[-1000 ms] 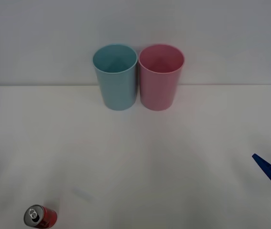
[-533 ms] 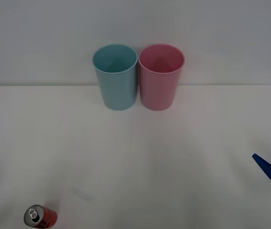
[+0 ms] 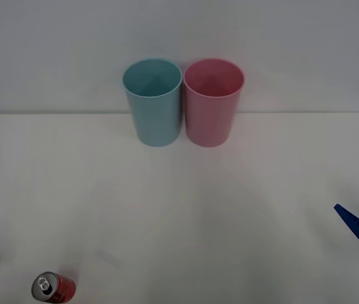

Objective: Grasp the object on the table and drop it into the matching bin: aluminum can to the light blue bin, PET bottle to the pink bin.

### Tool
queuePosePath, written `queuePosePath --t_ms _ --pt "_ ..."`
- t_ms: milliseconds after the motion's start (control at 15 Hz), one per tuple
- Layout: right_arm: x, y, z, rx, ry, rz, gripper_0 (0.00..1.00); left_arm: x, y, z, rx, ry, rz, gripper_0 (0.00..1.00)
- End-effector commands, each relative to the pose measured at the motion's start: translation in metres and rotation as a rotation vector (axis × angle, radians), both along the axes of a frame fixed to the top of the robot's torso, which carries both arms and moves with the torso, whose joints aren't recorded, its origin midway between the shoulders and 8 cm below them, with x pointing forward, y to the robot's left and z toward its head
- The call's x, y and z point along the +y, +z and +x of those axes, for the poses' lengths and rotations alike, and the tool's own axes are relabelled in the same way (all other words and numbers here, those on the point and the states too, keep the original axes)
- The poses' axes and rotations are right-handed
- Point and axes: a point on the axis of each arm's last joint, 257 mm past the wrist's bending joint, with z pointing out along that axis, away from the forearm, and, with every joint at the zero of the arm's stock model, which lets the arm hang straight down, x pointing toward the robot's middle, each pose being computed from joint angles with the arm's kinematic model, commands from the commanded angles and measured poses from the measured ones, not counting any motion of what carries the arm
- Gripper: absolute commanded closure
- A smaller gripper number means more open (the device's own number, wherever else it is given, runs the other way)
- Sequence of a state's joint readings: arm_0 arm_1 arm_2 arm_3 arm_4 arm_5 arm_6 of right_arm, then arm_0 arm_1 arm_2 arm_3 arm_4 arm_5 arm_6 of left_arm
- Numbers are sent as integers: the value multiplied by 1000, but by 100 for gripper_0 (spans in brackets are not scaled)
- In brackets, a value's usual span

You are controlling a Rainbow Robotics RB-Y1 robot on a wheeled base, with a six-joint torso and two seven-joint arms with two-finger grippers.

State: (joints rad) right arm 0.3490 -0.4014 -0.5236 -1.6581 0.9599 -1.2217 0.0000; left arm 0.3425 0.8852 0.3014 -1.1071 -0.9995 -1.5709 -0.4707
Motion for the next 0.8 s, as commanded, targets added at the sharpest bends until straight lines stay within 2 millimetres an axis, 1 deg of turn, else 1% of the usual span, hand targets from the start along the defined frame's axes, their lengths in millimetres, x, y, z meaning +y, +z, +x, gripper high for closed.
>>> queuePosePath --t_ms 67,533,667,800 --pt "0 0 0 0 0 0 0 -11 -4 -4 10 -8 -39 0" --pt "0 0 0 0 0 0 0 -40 -24 -16 -25 -37 -76 0" --pt "0 0 0 0 0 0 0 -47 -28 -17 -35 -26 -100 0" --pt "0 0 0 0 0 0 0 -60 -32 -16 -51 -14 -135 0"
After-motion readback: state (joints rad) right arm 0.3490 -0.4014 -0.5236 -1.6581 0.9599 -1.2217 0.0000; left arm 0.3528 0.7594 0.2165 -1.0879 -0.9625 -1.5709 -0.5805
